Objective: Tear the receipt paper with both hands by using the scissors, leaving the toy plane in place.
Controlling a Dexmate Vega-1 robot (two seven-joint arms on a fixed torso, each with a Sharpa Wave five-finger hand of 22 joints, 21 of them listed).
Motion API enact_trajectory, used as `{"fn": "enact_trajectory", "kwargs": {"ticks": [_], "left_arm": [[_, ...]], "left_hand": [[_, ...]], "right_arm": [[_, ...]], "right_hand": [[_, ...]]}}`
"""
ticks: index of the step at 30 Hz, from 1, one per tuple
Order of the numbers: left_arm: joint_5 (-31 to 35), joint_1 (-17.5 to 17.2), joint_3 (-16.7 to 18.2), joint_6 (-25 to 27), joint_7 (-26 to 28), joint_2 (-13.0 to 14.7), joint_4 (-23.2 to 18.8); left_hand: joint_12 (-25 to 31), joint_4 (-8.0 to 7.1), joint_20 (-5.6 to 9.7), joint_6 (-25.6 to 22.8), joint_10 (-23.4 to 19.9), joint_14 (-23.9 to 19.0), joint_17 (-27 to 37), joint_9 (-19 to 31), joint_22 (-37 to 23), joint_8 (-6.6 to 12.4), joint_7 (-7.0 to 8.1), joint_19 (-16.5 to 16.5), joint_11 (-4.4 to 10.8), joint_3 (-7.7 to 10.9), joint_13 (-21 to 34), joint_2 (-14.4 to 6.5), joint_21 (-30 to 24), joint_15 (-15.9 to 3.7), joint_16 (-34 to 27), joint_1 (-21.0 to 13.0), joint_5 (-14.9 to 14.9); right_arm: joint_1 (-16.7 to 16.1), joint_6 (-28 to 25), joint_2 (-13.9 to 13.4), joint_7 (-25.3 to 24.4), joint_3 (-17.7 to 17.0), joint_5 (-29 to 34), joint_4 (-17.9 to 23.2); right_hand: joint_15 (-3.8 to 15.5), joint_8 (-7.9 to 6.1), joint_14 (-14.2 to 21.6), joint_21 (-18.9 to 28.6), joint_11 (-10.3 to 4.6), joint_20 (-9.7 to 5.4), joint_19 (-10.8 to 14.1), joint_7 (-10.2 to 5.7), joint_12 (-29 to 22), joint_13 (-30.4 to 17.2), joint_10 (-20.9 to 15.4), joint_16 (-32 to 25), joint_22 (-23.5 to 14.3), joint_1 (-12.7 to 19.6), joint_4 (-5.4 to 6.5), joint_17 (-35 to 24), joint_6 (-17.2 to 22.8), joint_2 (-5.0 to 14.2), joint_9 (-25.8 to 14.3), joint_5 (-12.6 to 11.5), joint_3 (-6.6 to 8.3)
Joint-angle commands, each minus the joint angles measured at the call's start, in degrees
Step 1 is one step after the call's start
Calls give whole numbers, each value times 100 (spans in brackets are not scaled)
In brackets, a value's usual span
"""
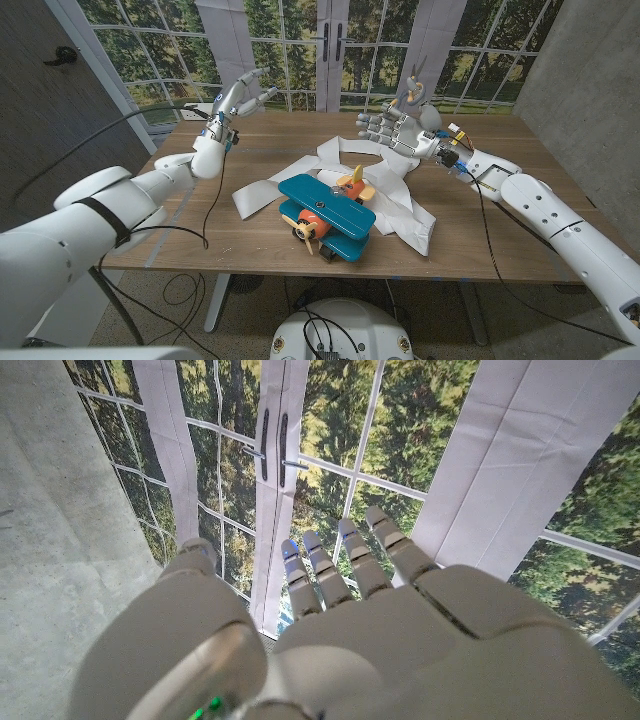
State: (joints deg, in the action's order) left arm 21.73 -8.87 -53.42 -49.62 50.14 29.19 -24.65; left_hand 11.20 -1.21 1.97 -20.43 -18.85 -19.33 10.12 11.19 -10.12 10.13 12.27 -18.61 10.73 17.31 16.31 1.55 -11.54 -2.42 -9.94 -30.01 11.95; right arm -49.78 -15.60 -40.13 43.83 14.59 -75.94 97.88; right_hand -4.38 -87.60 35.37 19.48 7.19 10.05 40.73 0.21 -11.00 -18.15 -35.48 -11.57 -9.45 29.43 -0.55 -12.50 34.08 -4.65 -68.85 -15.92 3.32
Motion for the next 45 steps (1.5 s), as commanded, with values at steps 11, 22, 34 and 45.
{"fn": "enact_trajectory", "kwargs": {"ticks": [11,22,34,45], "left_arm": [[218,494,-1469,72,198,-49,241],[732,712,-1776,88,-110,41,132],[1869,965,-2126,486,502,212,-237],[2554,857,-1808,1009,-56,826,-1444]], "left_hand": [[0,93,120,155,92,91,31,14,-20,64,21,-13,24,158,-52,-217,15,-981,-48,-122,46],[-48,693,-211,834,803,696,7,9,-20,26,32,284,-331,645,-197,-533,60,-778,-5,-622,-17],[-34,977,-346,1129,1160,1026,17,4,-22,38,-4,571,-375,618,-247,-159,91,-629,-8,-657,-103],[238,1067,-386,558,738,1009,29,22,-29,227,-32,665,-235,838,-232,-298,40,-664,-82,-829,-89]], "right_arm": [[12,167,62,153,-38,53,-134],[-23,174,38,160,-62,57,-137],[-54,221,-9,219,-135,62,-125],[-65,223,-31,271,-150,53,-140]], "right_hand": [[38,-36,3,-90,10,20,59,263,0,54,19,-58,-25,28,5,14,243,74,-35,-23,-38],[75,252,-19,-273,-16,35,94,287,-18,189,-17,-64,-27,80,-2,34,322,137,395,-6,-58],[42,136,-8,-360,-19,49,96,257,-20,241,-13,-71,-28,87,-3,41,292,135,180,4,-84],[61,84,9,-436,-10,50,112,259,-24,285,-10,-82,-28,91,4,44,278,160,79,9,-100]]}}
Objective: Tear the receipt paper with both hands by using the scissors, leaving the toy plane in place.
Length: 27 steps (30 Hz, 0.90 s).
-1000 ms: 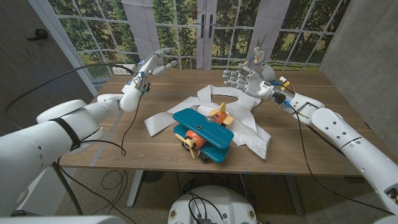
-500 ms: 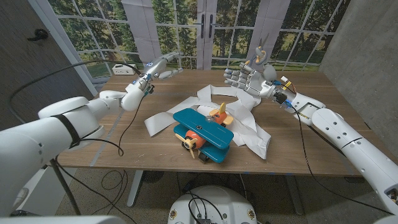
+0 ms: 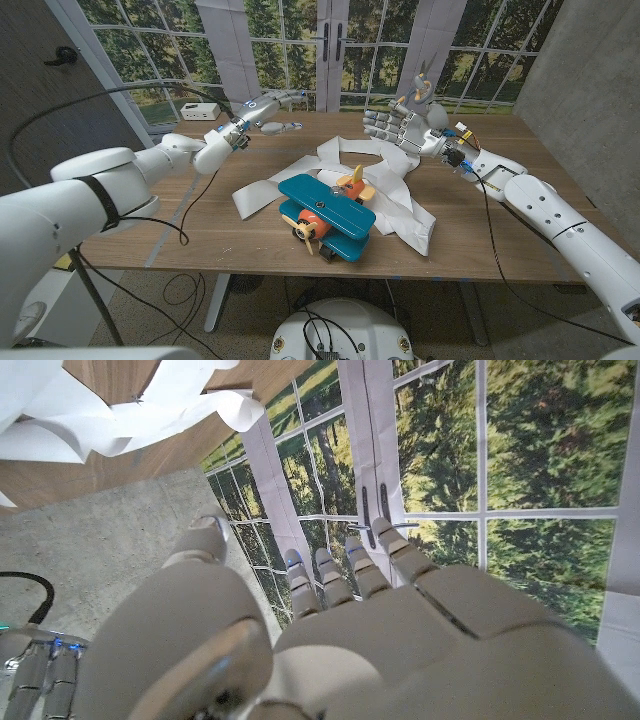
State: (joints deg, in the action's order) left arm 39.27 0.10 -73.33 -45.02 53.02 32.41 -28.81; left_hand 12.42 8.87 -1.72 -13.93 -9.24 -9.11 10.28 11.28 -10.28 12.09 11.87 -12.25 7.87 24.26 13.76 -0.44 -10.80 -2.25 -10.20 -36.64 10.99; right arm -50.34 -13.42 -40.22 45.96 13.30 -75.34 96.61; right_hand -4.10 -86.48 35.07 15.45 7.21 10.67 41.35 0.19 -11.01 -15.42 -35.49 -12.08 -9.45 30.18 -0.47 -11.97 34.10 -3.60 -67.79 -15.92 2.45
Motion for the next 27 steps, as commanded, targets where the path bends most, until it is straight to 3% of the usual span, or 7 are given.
{"fn": "enact_trajectory", "kwargs": {"ticks": [1,8,16,27], "left_arm": [[886,-58,215,617,-381,551,-1135],[1200,-203,513,935,-1130,853,-1868],[1493,-263,740,1003,-1763,970,-2213],[1907,-255,786,1106,-1961,857,-2127]], "left_hand": [[142,77,-18,-95,-284,-14,10,14,-12,29,14,37,60,170,27,-104,-34,-693,-55,-206,6],[180,120,-59,10,-380,121,2,12,-8,-33,60,75,120,235,44,-12,-35,-675,-12,-326,-22],[68,44,-117,141,-56,378,11,15,-13,-92,28,231,74,160,68,188,-12,-552,12,-193,-70],[6,39,-135,296,177,622,5,21,-15,-130,-5,323,32,195,79,186,-10,-453,31,-216,-69]], "right_arm": [[9,-9,-20,75,-10,-9,-35],[68,-28,3,107,10,0,-122],[46,-21,-18,13,-16,33,-155],[112,-88,45,72,38,-2,-199]], "right_hand": [[23,-31,33,-39,-13,-12,54,253,-26,16,-14,-28,-29,17,-4,-9,272,55,-36,9,-15],[32,-54,42,-76,-20,-10,68,265,-28,38,-14,-32,-29,24,-4,-6,274,63,-73,13,-24],[33,-22,48,-135,-21,-9,87,256,-33,72,-20,-34,-30,38,-6,-2,302,78,-19,17,-37],[17,-35,43,-202,-24,1,111,246,-42,110,-41,-30,-31,40,-4,3,336,80,-29,24,-64]]}}
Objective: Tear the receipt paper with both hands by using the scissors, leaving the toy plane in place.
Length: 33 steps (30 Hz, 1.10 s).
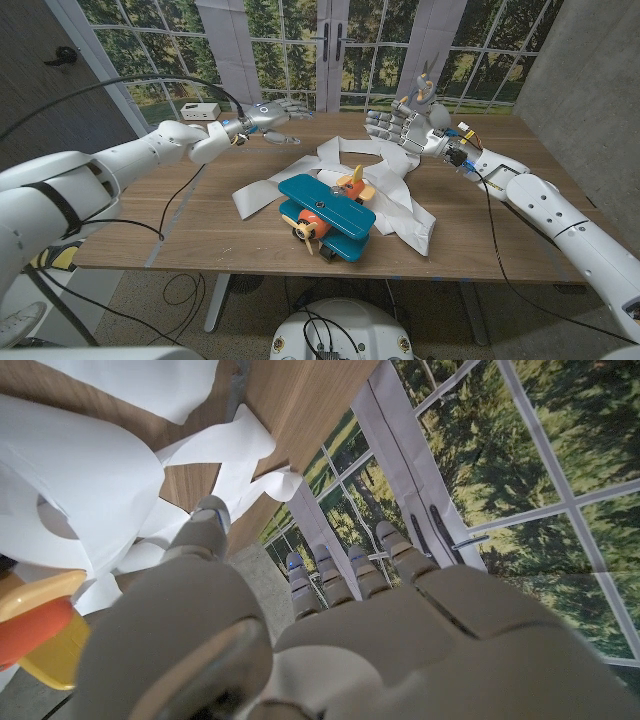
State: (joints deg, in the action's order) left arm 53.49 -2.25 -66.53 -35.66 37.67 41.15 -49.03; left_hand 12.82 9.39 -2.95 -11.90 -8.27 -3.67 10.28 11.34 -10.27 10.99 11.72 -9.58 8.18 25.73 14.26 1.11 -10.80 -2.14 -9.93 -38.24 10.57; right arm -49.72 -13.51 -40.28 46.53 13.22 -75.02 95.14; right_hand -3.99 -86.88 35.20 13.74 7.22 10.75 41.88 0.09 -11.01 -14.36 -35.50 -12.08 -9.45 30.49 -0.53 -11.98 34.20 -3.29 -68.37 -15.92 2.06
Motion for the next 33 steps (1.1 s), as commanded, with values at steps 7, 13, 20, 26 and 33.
{"fn": "enact_trajectory", "kwargs": {"ticks": [7,13,20,26,33], "left_arm": [[611,137,-42,-42,-255,-182,225],[701,270,-231,-141,-64,-366,522],[973,427,-533,-43,29,-499,601],[1047,573,-863,-115,589,-829,1299],[941,634,-1130,-45,694,-912,1429]], "left_hand": [[-49,-8,-16,86,144,114,2,16,-15,-7,38,88,-5,63,29,29,-9,-468,-5,-76,-27],[-18,6,-18,-44,112,115,-2,18,-14,53,54,113,-3,83,27,42,-16,-479,-32,-118,-24],[117,3,-27,114,-169,28,-3,18,-14,7,88,117,135,104,39,69,-39,-519,-82,-156,-26],[194,-11,-28,-47,-339,-130,-1,21,-14,70,83,82,176,118,55,82,-64,-611,-134,-167,-28],[349,-28,-19,-306,-717,-282,2,27,-17,155,85,35,229,135,87,100,-84,-656,-157,-165,-28]], "right_arm": [[40,-92,54,-54,63,-8,-25],[56,-99,73,-77,87,3,-23],[139,-131,105,-95,145,32,-45],[148,-135,109,-126,158,43,-30],[166,-175,129,-132,175,14,-40]], "right_hand": [[5,-48,31,-62,-6,-3,68,275,-35,25,-27,-31,-32,11,3,5,282,55,-72,26,-36],[17,-23,29,-105,-6,15,76,269,-35,51,-25,-29,-33,26,-1,8,298,61,-27,28,-49],[0,-44,2,-132,-10,22,84,261,-35,68,-21,-17,-33,39,-7,11,288,61,-55,30,-60],[12,-47,29,-165,-16,16,81,273,-37,87,-23,-28,-34,41,-4,11,303,70,-52,32,-73],[13,-72,35,-190,-18,17,84,266,-39,103,-23,-30,-34,40,0,11,293,80,-91,34,-85]]}}
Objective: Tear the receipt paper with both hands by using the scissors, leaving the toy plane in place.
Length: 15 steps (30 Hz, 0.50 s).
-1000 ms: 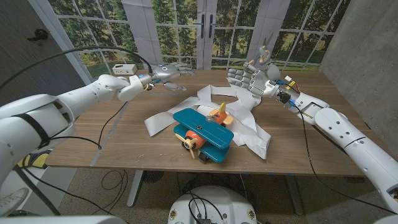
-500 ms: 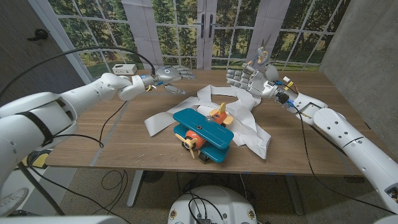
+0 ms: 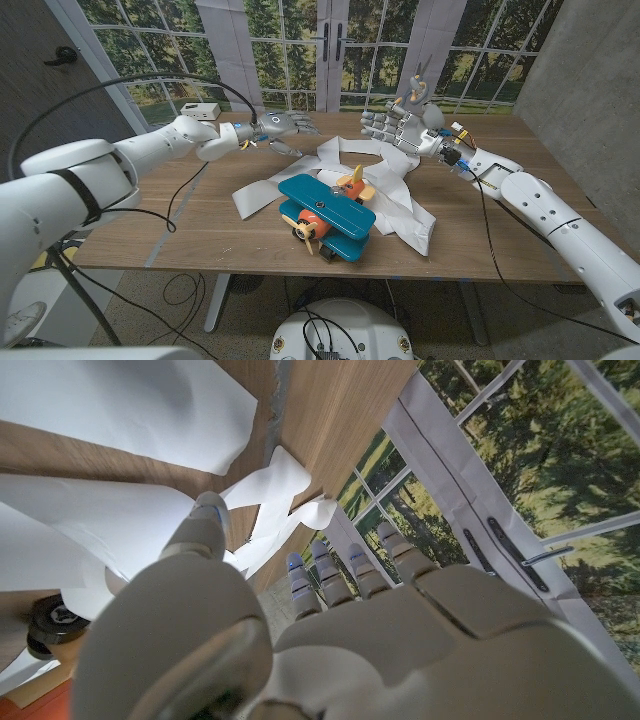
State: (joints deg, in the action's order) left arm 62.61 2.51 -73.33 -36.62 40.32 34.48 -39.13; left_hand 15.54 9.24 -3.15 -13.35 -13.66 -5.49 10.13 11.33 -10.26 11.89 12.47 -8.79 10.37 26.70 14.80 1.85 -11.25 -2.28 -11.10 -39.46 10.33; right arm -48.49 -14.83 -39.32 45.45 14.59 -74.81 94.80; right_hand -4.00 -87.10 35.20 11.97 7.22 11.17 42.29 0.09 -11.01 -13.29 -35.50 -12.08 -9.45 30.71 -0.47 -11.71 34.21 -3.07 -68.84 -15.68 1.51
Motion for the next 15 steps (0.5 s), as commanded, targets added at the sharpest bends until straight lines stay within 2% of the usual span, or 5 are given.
{"fn": "enact_trajectory", "kwargs": {"ticks": [1,4,15], "left_arm": [[19,145,-465,112,407,-226,381],[-22,127,-508,185,386,-215,323],[-43,125,-615,297,94,-217,139]], "left_hand": [[93,-15,7,-201,-219,-105,17,28,-18,77,7,-54,9,38,36,26,-43,-644,-39,-41,-4],[151,-29,0,-606,-386,-108,17,36,-18,198,3,-50,50,51,61,21,-39,-649,-20,-31,-9],[62,-42,-45,-810,-187,-77,20,28,-21,211,-1,2,3,49,84,32,-23,-603,5,2,-20]], "right_arm": [[44,-41,36,-22,40,-6,-9],[46,-57,33,-32,44,-9,-2],[-4,-46,13,-54,19,-23,64]], "right_hand": [[9,-34,29,-20,-15,-29,45,280,-40,1,-25,-27,-35,22,-7,-15,298,61,-16,11,-34],[17,-35,40,-27,-20,-28,50,271,-38,6,-19,-31,-35,27,-9,-14,290,62,-22,12,-38],[13,-29,32,-57,-16,-26,48,271,-40,27,-20,-26,-35,38,-11,-12,296,67,-9,15,-59]]}}
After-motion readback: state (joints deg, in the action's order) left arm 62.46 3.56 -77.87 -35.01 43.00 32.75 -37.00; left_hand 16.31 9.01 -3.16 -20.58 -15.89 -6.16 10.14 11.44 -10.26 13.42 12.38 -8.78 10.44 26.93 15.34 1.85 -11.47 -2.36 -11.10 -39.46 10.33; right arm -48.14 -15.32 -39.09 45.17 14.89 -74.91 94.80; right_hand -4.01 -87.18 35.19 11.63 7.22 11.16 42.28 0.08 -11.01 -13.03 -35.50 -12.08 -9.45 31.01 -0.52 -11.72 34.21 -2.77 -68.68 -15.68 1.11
